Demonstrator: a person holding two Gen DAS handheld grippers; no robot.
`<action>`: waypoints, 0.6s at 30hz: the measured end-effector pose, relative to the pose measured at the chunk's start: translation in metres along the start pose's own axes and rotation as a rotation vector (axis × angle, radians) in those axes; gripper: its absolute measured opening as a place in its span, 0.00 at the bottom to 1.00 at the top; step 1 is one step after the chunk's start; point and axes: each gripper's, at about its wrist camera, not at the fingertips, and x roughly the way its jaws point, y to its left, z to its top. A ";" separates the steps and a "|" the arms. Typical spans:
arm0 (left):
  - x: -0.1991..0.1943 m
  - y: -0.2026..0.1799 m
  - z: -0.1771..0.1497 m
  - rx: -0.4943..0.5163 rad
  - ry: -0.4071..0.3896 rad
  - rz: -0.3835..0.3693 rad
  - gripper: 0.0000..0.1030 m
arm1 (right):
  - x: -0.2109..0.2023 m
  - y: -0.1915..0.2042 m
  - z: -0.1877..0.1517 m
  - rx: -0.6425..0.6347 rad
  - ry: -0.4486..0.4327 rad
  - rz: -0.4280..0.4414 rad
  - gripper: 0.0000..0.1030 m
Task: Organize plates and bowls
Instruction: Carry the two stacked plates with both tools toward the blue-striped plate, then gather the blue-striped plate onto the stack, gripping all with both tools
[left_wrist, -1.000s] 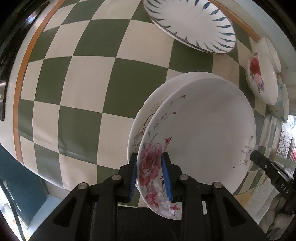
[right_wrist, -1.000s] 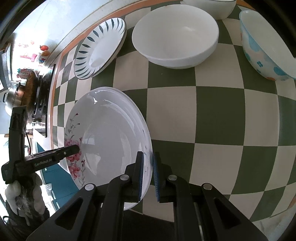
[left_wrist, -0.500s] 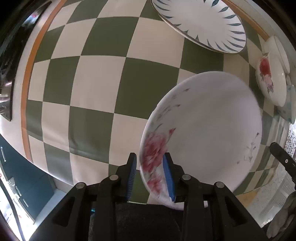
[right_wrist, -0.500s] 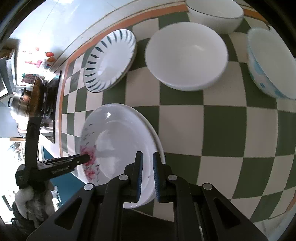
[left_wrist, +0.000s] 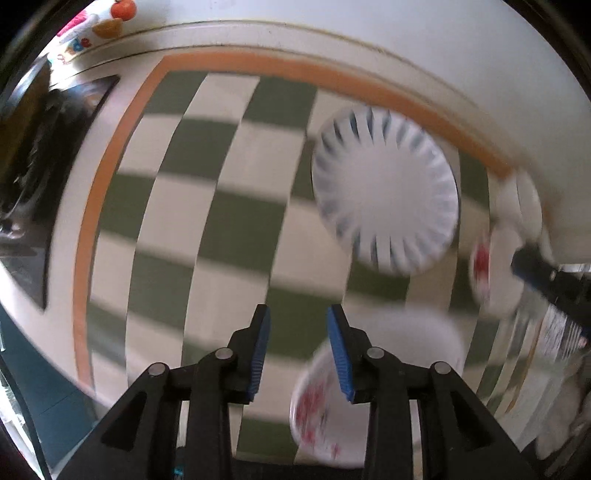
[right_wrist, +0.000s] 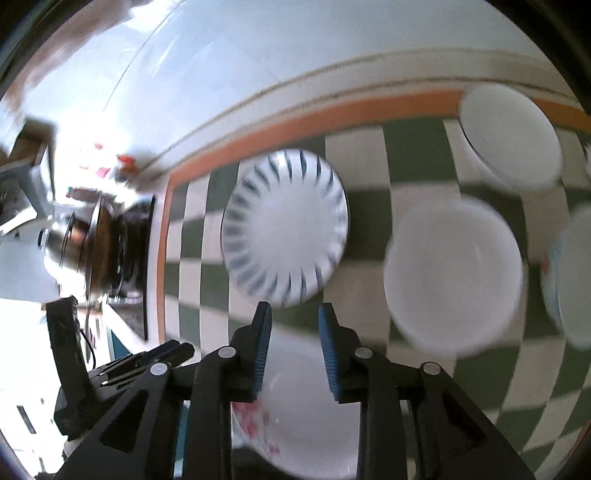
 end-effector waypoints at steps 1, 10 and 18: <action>0.009 0.001 0.012 -0.004 0.006 -0.016 0.29 | 0.006 0.001 0.009 0.006 -0.001 -0.008 0.28; 0.083 0.004 0.095 0.049 0.133 -0.050 0.29 | 0.082 -0.010 0.087 0.065 0.078 -0.176 0.28; 0.092 -0.008 0.101 0.119 0.129 -0.094 0.15 | 0.115 -0.021 0.093 0.086 0.145 -0.224 0.13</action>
